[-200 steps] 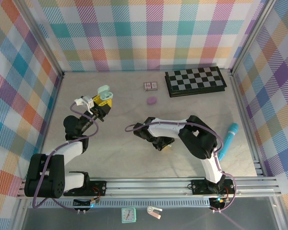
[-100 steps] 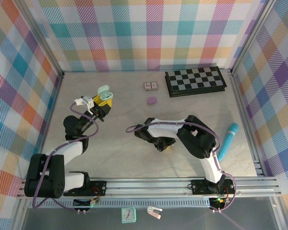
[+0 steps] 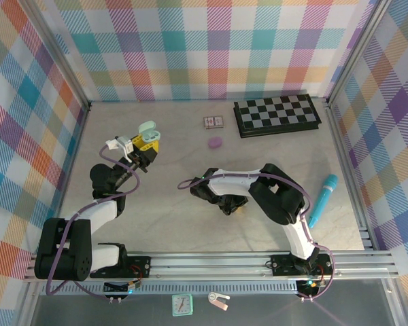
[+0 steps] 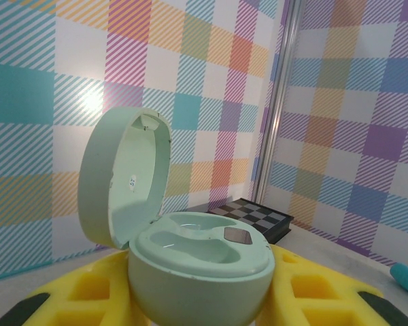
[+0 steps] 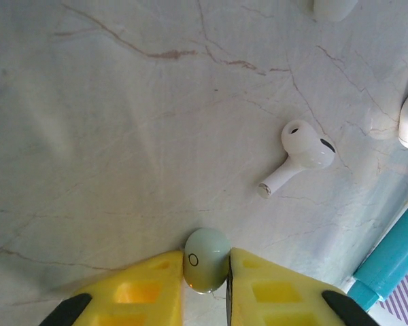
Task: Insert the wireless bluetooth earbuds into the charging case
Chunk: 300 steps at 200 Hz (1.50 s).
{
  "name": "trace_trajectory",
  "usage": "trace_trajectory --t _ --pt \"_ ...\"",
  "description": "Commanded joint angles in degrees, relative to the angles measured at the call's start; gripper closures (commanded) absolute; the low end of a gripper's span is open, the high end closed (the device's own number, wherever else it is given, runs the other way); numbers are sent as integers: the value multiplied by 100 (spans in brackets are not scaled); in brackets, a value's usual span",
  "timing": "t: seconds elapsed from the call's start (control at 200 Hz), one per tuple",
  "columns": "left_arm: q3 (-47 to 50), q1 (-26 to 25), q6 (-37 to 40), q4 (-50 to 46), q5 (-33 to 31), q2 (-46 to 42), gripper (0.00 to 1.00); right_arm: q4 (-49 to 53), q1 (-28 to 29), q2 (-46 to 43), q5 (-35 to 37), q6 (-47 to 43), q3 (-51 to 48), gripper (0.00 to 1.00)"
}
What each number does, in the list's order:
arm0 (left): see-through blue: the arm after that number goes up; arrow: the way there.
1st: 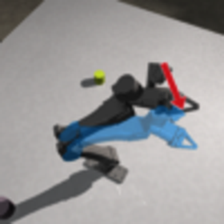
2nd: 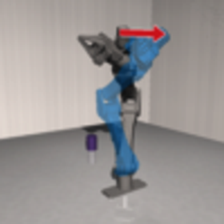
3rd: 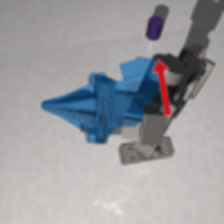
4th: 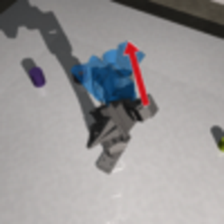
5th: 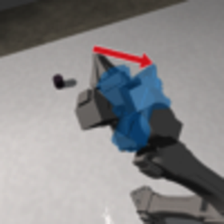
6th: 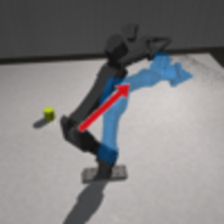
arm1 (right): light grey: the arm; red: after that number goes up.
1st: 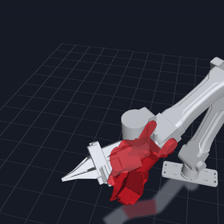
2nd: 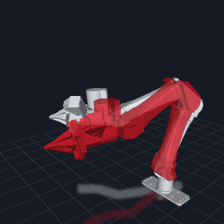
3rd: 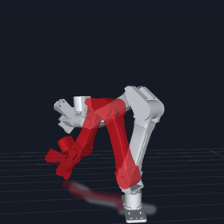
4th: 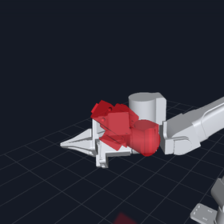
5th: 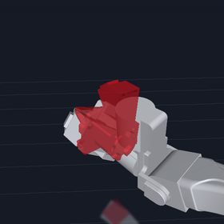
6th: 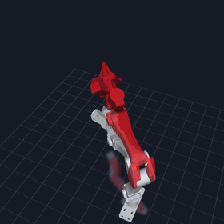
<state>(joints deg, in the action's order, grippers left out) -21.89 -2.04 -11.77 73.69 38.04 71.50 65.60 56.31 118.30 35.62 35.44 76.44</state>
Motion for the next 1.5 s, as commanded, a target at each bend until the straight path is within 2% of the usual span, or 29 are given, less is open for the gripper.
trace_trajectory --t 0.0,0.3,0.6,0.79,1.03,1.215,1.335,1.495 --pt "-18 89 34 304 140 -107 67 27 -18 -85 121 -30 -64 80" --pt "-24 -13 118 307 109 11 67 -371 -86 -1120 -171 42 -298 80" --pt "-109 -360 413 256 50 306 67 -1029 -503 -2422 -1372 -52 -488 79" --pt "-181 -772 868 -108 -58 478 67 -1527 -976 -3178 -2364 115 -715 78" --pt "-453 -1553 1669 -1046 -295 626 67 -1837 -1431 -3786 -3176 269 -908 78" --pt "-626 -2148 1626 -508 -498 1194 67 -2192 -1646 -4111 -3803 456 -934 78" --pt "-732 -2362 1544 -97 -571 1559 67 -2473 -1803 -4298 -4270 584 -952 78" --pt "-841 -2582 1700 -72 -598 1789 67 -2667 -1885 -4370 -4614 622 -788 78"
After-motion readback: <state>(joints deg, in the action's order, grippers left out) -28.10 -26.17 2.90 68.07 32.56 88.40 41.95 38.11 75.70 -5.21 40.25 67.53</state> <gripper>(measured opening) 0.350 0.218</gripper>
